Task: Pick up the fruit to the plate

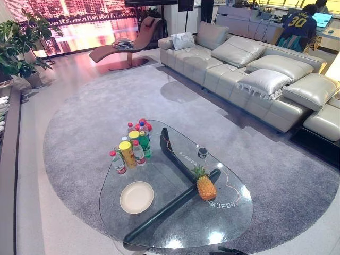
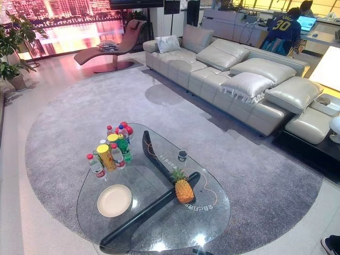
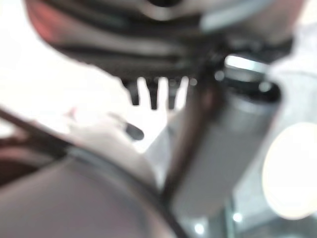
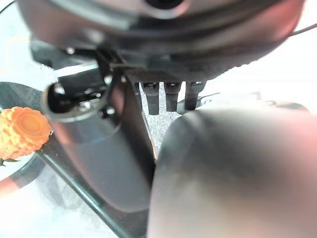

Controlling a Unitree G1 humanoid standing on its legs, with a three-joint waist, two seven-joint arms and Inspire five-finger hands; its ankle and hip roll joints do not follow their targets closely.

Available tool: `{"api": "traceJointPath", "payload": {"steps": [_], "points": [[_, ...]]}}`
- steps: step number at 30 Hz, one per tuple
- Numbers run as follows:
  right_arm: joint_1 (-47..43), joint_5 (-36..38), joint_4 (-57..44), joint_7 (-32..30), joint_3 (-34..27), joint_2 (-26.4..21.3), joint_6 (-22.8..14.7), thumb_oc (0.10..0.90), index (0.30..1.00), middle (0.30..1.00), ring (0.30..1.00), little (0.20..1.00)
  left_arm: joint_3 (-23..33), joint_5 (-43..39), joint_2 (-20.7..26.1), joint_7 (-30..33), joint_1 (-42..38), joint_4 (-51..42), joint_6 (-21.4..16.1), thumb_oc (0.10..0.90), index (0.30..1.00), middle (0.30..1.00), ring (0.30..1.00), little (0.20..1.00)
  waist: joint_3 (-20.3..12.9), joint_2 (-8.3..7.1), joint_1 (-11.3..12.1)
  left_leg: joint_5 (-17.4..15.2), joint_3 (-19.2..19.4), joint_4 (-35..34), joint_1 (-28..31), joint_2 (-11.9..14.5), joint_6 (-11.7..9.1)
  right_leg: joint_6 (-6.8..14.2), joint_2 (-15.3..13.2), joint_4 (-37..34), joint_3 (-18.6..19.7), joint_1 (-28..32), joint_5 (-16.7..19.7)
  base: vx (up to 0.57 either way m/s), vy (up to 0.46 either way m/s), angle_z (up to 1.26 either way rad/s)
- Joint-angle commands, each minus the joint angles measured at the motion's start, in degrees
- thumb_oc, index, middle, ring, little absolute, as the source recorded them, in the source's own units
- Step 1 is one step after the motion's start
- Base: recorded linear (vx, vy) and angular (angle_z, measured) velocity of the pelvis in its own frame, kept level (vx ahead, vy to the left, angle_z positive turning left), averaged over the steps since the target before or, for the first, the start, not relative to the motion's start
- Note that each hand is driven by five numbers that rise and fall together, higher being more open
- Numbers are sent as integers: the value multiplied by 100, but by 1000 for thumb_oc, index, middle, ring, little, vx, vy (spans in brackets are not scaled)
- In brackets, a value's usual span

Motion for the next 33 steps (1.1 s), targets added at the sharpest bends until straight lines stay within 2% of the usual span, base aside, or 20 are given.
{"api": "traceJointPath", "payload": {"steps": [1, 15, 22, 30, 32, 33], "points": [[-19, -97, 294, 25, 423, 86, 280, 800, 900, 900, 900, 900, -22, 119, -186, -84, -435, 346, -193, 800, 900, 900, 900, 900, 31, -93, 34, -557, -187, 33, 159, -405, 20, 390, -201, 25, -376, 174, 54, 0, 0, 0], [133, -237, 268, -213, 466, 137, 49, 800, 900, 900, 900, 900, -18, -48, -245, 34, -456, 319, -181, 800, 900, 900, 900, 900, 96, -75, -83, -549, -114, 33, 104, -392, 26, 396, -197, 25, -321, 98, 81, 0, 0, 0], [78, -304, 319, -818, 289, -14, -160, 800, 900, 900, 900, 900, -7, -47, -195, 54, -456, 324, -178, 800, 900, 900, 900, 900, 169, -108, -76, -526, -83, 33, 50, -377, 24, 414, -179, 25, -279, 30, 116, 0, 0, 0], [-157, 33, 377, -1460, -66, -232, -295, 800, 900, 900, 900, 900, 58, 214, -22, -100, -370, 389, -164, 800, 900, 900, 900, 900, 322, -172, 94, -480, -166, 33, -15, -373, 34, 414, -149, 25, -282, -37, 162, 51, -37, 0], [-182, 127, 275, -1667, -170, -291, -398, 800, 900, 900, 900, 900, 88, 308, 29, -118, -329, 386, -164, 800, 900, 900, 900, 900, 366, -205, 127, -473, -185, 33, -49, -362, 36, 417, -136, 25, -269, -66, 175, 42, -66, 0], [-203, 323, 71, -1941, -216, -334, -572, 800, 900, 900, 900, 900, 82, 345, 101, -126, -306, 354, -189, 800, 900, 900, 900, 900, 451, -252, 168, -449, -208, 53, -134, -352, 39, 413, -128, 25, -260, -133, 205, 22, -99, 0]]}}
